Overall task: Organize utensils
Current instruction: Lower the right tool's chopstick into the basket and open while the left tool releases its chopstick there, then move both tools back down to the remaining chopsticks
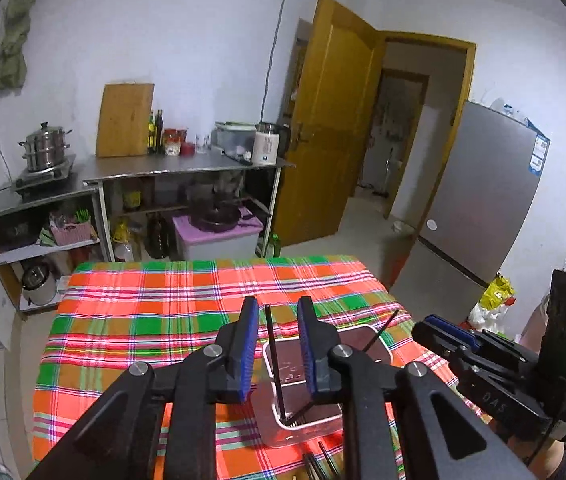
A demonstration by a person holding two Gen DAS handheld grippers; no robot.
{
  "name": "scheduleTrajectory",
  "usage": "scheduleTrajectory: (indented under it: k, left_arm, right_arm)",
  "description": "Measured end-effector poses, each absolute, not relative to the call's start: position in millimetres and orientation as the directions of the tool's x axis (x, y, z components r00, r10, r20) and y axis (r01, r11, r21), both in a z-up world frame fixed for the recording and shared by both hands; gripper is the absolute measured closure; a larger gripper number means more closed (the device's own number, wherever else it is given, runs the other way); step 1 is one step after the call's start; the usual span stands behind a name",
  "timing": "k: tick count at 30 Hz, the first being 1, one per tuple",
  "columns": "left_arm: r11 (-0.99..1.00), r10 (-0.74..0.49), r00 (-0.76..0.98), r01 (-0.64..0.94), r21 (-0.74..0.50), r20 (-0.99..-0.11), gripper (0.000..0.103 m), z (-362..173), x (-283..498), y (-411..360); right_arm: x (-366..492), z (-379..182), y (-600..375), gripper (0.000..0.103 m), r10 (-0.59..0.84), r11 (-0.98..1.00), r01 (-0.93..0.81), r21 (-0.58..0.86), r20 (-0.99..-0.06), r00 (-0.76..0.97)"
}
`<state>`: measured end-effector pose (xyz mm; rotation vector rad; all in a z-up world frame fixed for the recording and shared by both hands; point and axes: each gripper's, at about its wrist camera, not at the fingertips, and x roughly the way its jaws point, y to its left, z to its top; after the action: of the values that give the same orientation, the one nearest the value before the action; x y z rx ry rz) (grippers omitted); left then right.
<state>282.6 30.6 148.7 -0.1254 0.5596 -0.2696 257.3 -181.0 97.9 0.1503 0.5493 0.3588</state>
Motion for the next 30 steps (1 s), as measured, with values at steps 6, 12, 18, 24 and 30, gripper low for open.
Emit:
scheduleTrajectory:
  k: [6,12,18,24,30]
  left_arm:
    - [0.957,-0.287,0.823,0.224,-0.185,-0.490,0.084,150,248,34]
    - [0.955,-0.295,0.815,0.235,-0.179,-0.499,0.084,131,207,32]
    - [0.949,-0.314,0.764,0.240,-0.203,-0.564,0.084,85,176,26]
    - [0.950,-0.311,0.700,0.241,-0.198,-0.642,0.084,39,156,22]
    - [0.953,-0.301,0.663,0.239,-0.187,-0.685,0.084,12,149,14]
  right_arm:
    - [224,105,-192,0.081,0.361,0.931,-0.290,0.220,-0.453,0.815]
    - [191,97,-205,0.081,0.377,0.924,-0.294,0.244,-0.453,0.808]
    - [163,73,-208,0.082,0.371,0.928,-0.291,0.232,-0.503,0.781]
    - [145,41,-210,0.082,0.378,0.926,-0.284,0.250,-0.563,0.735]
    - [137,9,-206,0.082,0.381,0.924,-0.278,0.261,-0.625,0.682]
